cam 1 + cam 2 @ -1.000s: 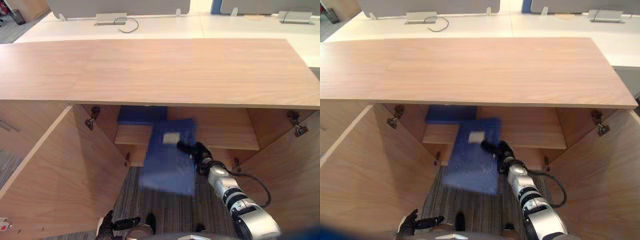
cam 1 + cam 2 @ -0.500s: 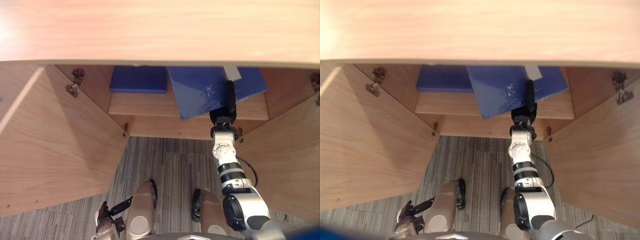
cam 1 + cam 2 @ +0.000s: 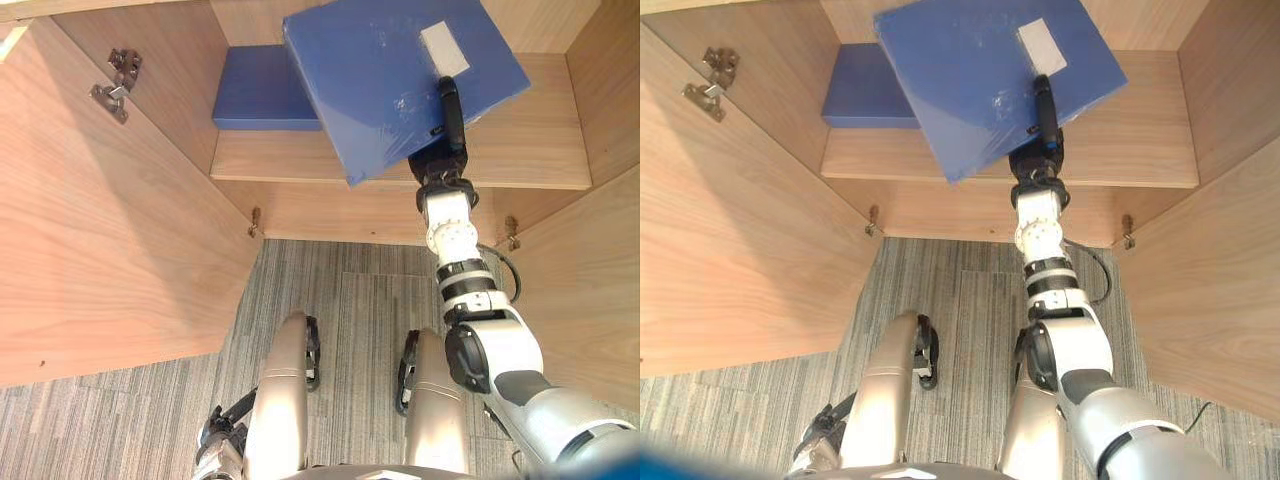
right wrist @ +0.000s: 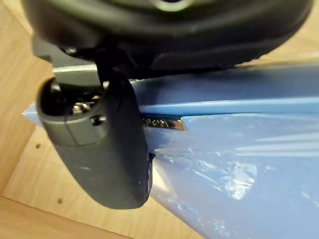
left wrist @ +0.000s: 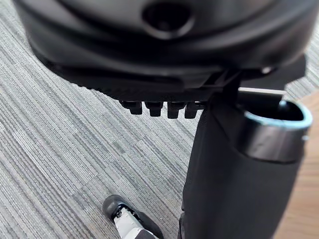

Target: Walk over to the cabinet, pick up the folder, carry it to the office cabinet, place the folder inside the office cabinet, then close the office cabinet door

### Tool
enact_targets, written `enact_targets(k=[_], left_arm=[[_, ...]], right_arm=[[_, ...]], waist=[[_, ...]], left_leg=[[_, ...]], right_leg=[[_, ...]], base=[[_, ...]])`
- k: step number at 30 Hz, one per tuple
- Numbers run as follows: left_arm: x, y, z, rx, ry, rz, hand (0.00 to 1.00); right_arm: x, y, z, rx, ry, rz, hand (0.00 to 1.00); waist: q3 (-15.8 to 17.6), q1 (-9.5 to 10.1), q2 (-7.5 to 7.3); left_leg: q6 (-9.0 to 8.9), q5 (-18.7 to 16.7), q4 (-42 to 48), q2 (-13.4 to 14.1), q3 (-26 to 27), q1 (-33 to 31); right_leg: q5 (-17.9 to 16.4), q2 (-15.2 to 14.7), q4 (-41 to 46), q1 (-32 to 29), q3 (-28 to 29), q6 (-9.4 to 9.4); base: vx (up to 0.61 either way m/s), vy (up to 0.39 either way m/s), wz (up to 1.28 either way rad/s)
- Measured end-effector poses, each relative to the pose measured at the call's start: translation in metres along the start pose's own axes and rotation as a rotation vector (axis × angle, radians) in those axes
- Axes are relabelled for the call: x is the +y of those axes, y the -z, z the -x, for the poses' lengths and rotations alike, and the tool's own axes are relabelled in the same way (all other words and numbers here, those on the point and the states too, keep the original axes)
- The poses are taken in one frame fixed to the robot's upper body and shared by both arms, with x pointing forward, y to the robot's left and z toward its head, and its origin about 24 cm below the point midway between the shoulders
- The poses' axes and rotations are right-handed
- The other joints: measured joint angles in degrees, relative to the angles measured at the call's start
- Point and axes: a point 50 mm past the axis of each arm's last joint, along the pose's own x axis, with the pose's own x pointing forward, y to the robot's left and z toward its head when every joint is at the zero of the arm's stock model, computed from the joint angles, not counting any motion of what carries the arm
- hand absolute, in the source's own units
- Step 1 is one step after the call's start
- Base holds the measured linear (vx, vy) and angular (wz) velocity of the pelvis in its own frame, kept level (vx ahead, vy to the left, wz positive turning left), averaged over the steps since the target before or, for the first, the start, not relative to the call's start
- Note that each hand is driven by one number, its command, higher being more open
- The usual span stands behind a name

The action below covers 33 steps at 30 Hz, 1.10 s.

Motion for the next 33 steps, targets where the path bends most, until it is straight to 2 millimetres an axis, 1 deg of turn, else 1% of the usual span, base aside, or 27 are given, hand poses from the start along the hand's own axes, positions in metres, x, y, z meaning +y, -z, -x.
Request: enact_targets(k=[1, 3, 4, 5, 8, 10, 14, 16, 18, 21, 25, 27, 29, 33], left_arm=[[-0.001, 0.000, 0.000, 0.001, 0.001, 0.003, 1.00], [-0.002, -0.001, 0.000, 0.000, 0.000, 0.003, 1.00], [-0.002, -0.001, 0.000, -0.001, 0.000, 0.004, 1.00], [-0.003, -0.002, 0.000, -0.003, 0.000, 0.004, 1.00], [-0.006, -0.007, 0.001, -0.030, 0.008, 0.017, 1.00], [-0.008, -0.009, 0.000, -0.034, 0.011, 0.018, 1.00], [-0.008, -0.009, 0.000, -0.035, 0.013, 0.023, 1.00], [-0.007, -0.010, 0.000, -0.036, 0.008, 0.034, 1.00], [-0.005, -0.010, 0.000, -0.037, 0.002, 0.044, 1.00], [-0.005, -0.011, 0.000, -0.037, 0.005, 0.069, 1.00], [-0.006, -0.014, 0.000, -0.049, 0.029, 0.087, 1.00], [-0.008, -0.017, 0.000, -0.060, 0.044, 0.095, 1.00], [-0.009, -0.018, 0.000, -0.065, 0.059, 0.106, 1.00], [-0.010, -0.018, 0.000, -0.065, 0.088, 0.118, 1.00]], right_arm=[[0.004, -0.003, -0.002, -0.011, 0.003, -0.032, 0.00], [0.015, -0.013, -0.008, -0.060, 0.014, -0.153, 0.00], [0.018, -0.016, -0.008, -0.074, 0.014, -0.173, 0.00], [0.023, -0.020, -0.010, -0.091, 0.014, -0.216, 1.00], [0.032, -0.031, -0.015, -0.127, 0.033, -0.260, 1.00], [0.038, -0.035, -0.018, -0.134, 0.034, -0.252, 1.00], [0.058, -0.043, -0.021, -0.128, -0.013, -0.126, 1.00], [0.069, -0.045, -0.023, -0.121, -0.037, -0.107, 1.00], [0.075, -0.048, -0.025, -0.115, -0.052, -0.080, 1.00], [0.077, -0.048, -0.026, -0.094, -0.075, 0.027, 1.00], [0.070, -0.047, -0.029, -0.059, -0.058, 0.135, 1.00], [0.067, -0.044, -0.030, -0.036, -0.056, 0.173, 1.00], [0.067, -0.045, -0.031, -0.026, -0.067, 0.230, 1.00], [0.071, -0.053, -0.032, -0.033, -0.077, 0.251, 1.00]], waist=[[-0.01, 0.12, 0.02], [-0.02, 0.34, 0.03], [-0.02, 0.35, 0.04], [-0.04, 0.33, 0.07], [-0.10, 0.44, 0.16], [-0.26, 0.47, 0.45], [-0.76, 0.46, 1.29], [-0.86, 0.42, 1.47], [-0.93, 0.43, 1.59], [-1.06, 0.43, 1.82], [-1.02, 0.36, 1.94], [-0.86, 0.28, 2.27], [-0.68, 0.31, 2.77], [0.00, 0.30, 4.12]], left_leg=[[0.04, 0.03, 0.04, -0.07, -0.02, -0.24], [0.16, 0.09, -0.04, -0.70, -0.16, -0.60], [0.18, 0.10, -0.09, -0.80, -0.15, -0.62], [0.19, 0.11, -0.18, -1.00, -0.15, -0.69], [0.20, 0.13, -0.34, -1.19, -0.32, -0.84], [0.20, 0.13, -0.44, -1.24, -0.40, -0.88], [0.19, 0.14, -0.70, -1.21, -0.63, -0.90], [0.27, 0.31, -1.05, -1.23, -0.69, -0.89], [0.30, 0.49, -1.35, -1.24, -0.95, -0.91], [0.20, 0.57, -1.67, -1.22, -1.14, -0.90], [0.19, 0.57, -1.94, -1.22, -1.28, -1.04], [0.21, 0.58, -1.89, -1.23, -1.36, -1.79], [0.23, 0.59, -1.54, -1.21, -1.45, -3.01], [0.26, 0.60, 0.83, -0.79, -1.46, -7.20]], right_leg=[[-0.01, -0.08, 0.07, -0.23, -0.01, 0.01], [-0.27, -0.78, 0.13, -0.37, -0.20, 0.08], [-0.31, -0.85, 0.13, -0.38, -0.18, 0.10], [-0.42, -1.10, 0.12, -0.39, -0.24, 0.10], [-0.66, -1.40, 0.12, -0.39, -0.49, -0.01], [-0.71, -1.49, 0.09, -0.40, -0.65, -0.07], [-0.72, -1.47, -0.13, -0.31, -0.99, -0.10], [-0.72, -1.48, -0.38, -0.26, -1.18, -0.11], [-0.71, -1.47, -0.69, -0.09, -1.53, -0.13], [-0.71, -1.43, -1.05, 0.05, -1.86, -0.15], [-0.70, -1.41, -1.54, 0.20, -2.12, -0.15], [-0.69, -1.40, -1.65, -0.40, -2.22, -0.14], [-0.64, -1.33, -1.47, -1.56, -2.19, -0.10], [-0.60, -0.84, 0.47, -5.70, -1.47, -0.06]], base=[[-0.01, 0.012, 0.09], [0.01, 0.006, 0.12], [0.03, 0.002, 0.11], [0.03, -0.005, 0.07], [0.03, -0.016, 0.06], [0.01, -0.013, 0.02], [0.02, -0.034, 0.01], [0.00, -0.032, 0.02], [0.01, -0.046, 0.04], [0.02, -0.042, 0.02], [0.01, -0.017, 0.01], [0.00, 0.000, 0.00], [0.00, 0.000, 0.00], [0.02, -0.015, -0.04]])
